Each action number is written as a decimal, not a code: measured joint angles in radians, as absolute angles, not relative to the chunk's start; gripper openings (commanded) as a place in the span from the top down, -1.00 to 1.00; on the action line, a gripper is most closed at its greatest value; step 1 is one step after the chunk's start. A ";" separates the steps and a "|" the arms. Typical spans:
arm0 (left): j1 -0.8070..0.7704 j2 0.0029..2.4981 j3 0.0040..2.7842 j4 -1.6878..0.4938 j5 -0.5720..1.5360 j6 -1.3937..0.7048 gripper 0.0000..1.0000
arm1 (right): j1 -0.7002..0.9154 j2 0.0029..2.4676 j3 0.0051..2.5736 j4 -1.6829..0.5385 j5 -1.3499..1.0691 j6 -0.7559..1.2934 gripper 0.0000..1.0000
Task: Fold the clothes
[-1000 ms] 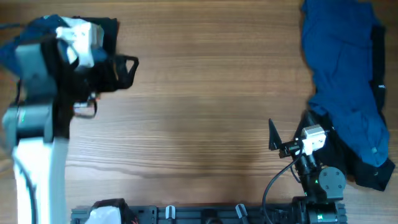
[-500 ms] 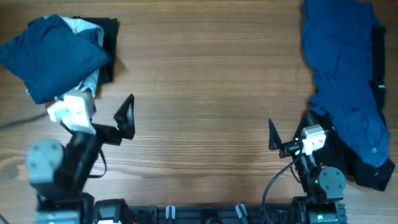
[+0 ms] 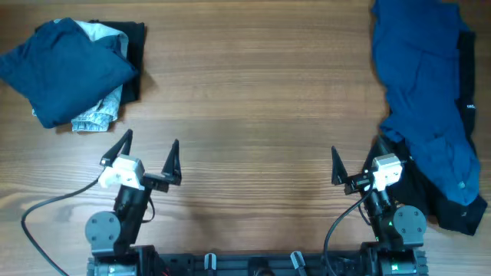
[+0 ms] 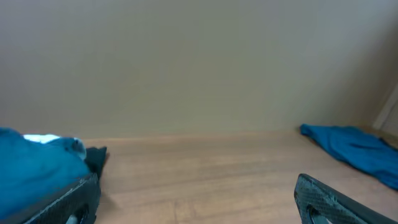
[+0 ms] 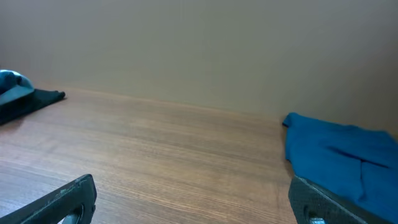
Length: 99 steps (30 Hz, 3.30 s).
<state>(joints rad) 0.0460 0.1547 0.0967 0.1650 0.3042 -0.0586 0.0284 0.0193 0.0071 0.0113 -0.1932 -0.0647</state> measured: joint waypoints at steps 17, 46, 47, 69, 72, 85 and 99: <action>0.046 0.018 0.072 -0.028 0.233 -0.059 -1.00 | 0.028 0.019 0.007 0.011 -0.193 -0.064 -0.99; 0.046 0.013 0.014 -0.061 0.179 -0.059 -0.99 | 0.028 0.019 0.007 0.011 -0.193 -0.064 -0.99; 0.046 0.013 0.014 -0.061 0.179 -0.059 -0.99 | 0.028 0.019 0.007 0.011 -0.193 -0.065 -0.99; 0.046 0.013 0.014 -0.061 0.179 -0.059 -0.99 | 0.028 0.019 0.007 0.011 -0.193 -0.065 -1.00; 0.046 0.013 0.014 -0.061 0.179 -0.059 -0.99 | 0.028 0.019 0.007 0.011 -0.193 -0.064 -1.00; 0.046 0.013 0.014 -0.061 0.179 -0.059 -1.00 | 0.028 0.019 0.007 0.011 -0.193 -0.064 -1.00; 0.046 0.013 0.014 -0.061 0.179 -0.059 -0.99 | 0.028 0.019 0.007 0.011 -0.193 -0.064 -0.99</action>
<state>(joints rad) 0.0460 0.0128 0.0135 -0.0612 0.1795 -0.0586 0.0284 0.0193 0.0071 0.0113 -0.1932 -0.0643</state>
